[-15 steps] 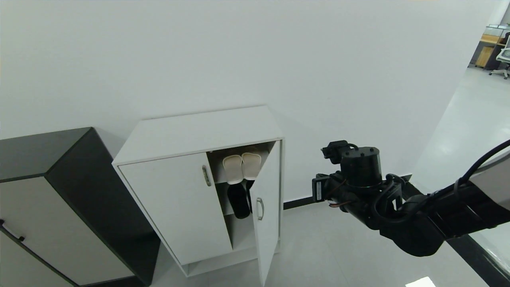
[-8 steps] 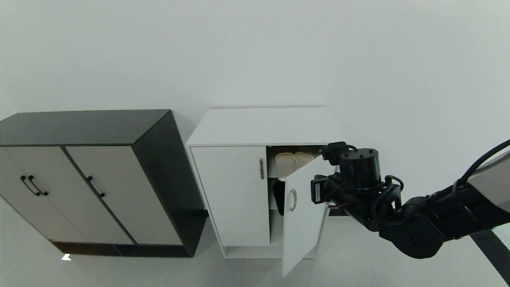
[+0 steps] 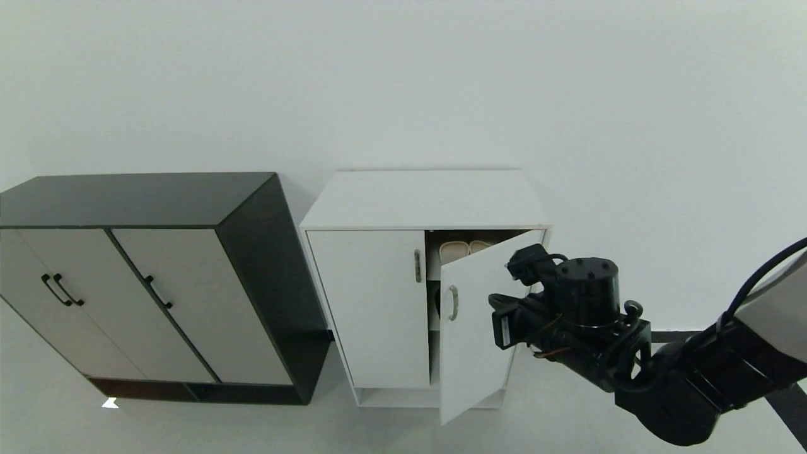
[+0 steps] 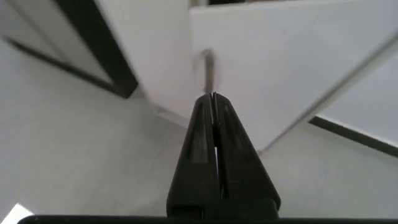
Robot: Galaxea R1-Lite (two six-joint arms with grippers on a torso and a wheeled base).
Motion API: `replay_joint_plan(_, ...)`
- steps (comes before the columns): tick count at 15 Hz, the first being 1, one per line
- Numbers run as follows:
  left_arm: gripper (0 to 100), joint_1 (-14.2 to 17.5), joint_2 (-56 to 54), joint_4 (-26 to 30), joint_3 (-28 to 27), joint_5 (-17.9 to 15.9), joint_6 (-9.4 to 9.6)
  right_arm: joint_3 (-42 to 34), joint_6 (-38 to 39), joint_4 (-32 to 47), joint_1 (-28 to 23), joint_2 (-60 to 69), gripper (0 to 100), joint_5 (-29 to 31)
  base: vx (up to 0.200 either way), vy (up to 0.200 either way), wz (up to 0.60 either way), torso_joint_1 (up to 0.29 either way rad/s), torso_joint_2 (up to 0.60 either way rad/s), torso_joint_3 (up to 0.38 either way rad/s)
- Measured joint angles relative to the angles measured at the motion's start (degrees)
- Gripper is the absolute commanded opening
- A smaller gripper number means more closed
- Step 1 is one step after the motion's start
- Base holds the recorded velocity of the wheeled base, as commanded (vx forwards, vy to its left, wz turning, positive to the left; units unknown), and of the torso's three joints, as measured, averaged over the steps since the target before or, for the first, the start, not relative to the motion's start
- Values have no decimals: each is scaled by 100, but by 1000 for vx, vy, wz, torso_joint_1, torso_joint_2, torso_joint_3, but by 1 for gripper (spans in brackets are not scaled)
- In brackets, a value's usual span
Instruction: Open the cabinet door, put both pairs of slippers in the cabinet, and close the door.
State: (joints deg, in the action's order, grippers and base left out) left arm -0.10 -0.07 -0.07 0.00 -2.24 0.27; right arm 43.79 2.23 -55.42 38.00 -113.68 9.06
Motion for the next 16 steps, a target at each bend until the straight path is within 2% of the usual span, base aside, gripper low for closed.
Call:
replay_joint_plan(1,0,2,0,0,0,-2,5,-273,-111,-272,-2,9,0,-356,0,0,0,0,0,0)
replay_joint_plan(3,0,-1,0,0,0,-2,6,-516,-152,-356,-10,4,0,-505,100,0,0,1,1,1)
replay_joint_plan(13,0,2,0,0,0,-5,27,-636,-169,-373,-63,-261,0,-584,200,0,0,3,2,1)
replay_joint_plan(16,0,-1,0,0,0,-2,27,-636,-255,-402,-74,-358,0,-589,0,0,0,0,0,0)
